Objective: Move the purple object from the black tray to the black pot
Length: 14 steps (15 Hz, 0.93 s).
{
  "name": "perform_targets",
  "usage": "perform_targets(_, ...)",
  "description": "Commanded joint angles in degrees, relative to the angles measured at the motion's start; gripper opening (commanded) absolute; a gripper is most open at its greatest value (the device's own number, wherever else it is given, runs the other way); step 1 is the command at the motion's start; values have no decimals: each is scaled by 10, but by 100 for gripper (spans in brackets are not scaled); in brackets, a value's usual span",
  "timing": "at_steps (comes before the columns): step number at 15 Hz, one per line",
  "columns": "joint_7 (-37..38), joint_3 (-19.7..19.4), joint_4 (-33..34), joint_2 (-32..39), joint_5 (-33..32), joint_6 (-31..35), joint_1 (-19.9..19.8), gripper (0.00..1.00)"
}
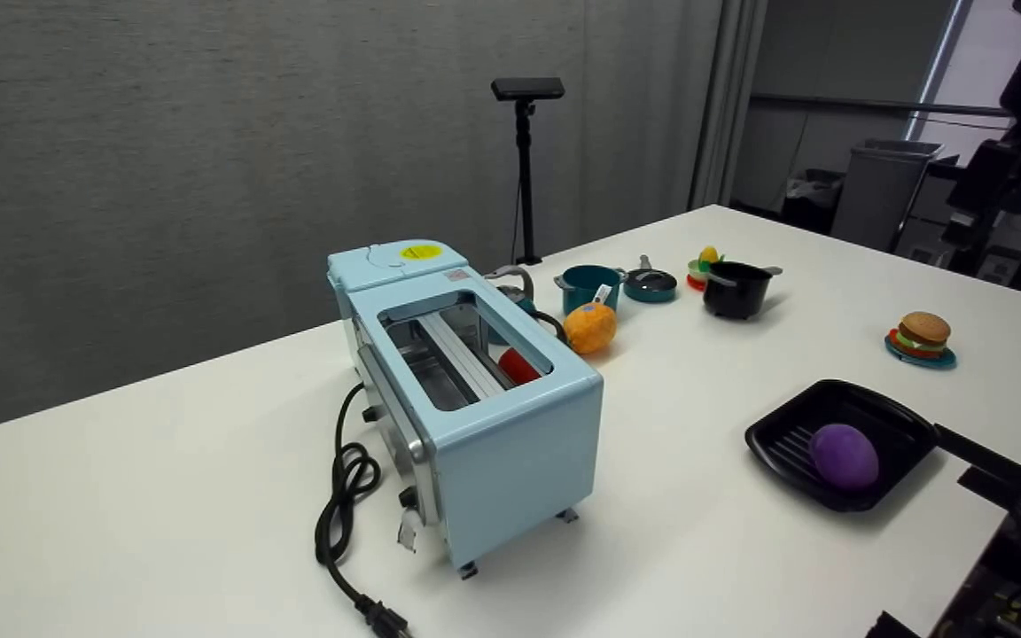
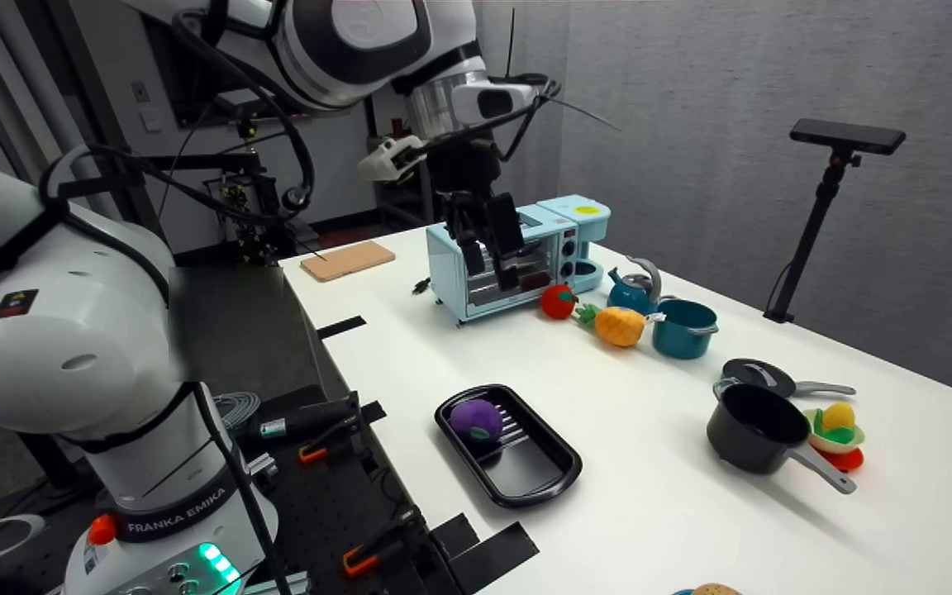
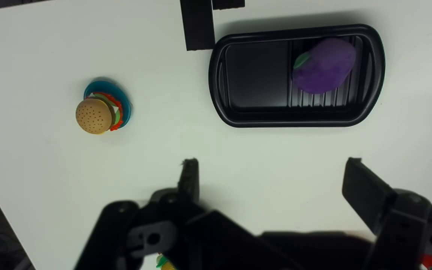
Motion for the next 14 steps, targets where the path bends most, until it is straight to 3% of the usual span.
perform_targets(1,3,-5,1,0,-4,-3,6,100)
perform_targets(8,17,-4,-13,42,1,50,9,100)
perform_targets(14,45,8,-26,147,3,125,10,100)
